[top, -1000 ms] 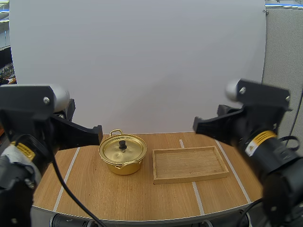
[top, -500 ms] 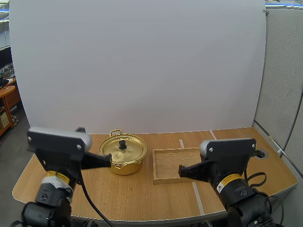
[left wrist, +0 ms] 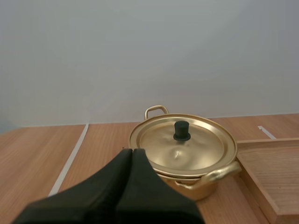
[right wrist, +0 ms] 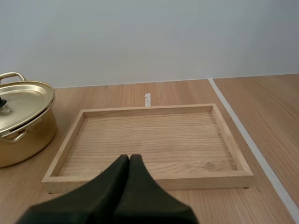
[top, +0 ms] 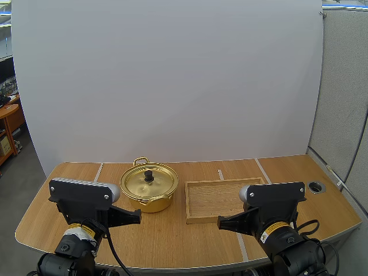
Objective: Open the pot, put the grape inside, and close it
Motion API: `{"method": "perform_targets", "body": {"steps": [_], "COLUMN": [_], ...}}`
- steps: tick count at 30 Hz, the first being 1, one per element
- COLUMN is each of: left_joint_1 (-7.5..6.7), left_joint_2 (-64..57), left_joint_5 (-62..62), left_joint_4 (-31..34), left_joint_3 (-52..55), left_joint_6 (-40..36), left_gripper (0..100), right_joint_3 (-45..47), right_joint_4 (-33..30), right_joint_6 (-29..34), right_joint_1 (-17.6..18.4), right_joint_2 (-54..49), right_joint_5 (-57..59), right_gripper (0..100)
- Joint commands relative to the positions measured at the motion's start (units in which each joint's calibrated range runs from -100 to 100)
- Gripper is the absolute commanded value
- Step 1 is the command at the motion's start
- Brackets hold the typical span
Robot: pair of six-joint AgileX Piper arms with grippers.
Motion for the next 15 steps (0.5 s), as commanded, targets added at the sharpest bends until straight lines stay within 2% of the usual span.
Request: {"method": "perform_targets", "body": {"steps": [1,15], "left_joint_1": [0.0,0.0], "left_joint_2": [-0.22,-0.22], "left_joint_5": [12.18,11.28], "left_joint_4": [0.53,0.53], "left_joint_3": [0.24,0.24], "left_joint_6": [-1.52,-1.75], "left_gripper": [0,0], "right_joint_3": [0.21,0.21], "right_joint_4": [-0.31,-0.31], "right_joint_6": [-0.33,-0.33], "right_joint_1": [-0.4,-0.4], "right_joint_2": [-0.35,-0.35], "right_joint_5": [1.16,1.16], "right_gripper": [0,0]}}
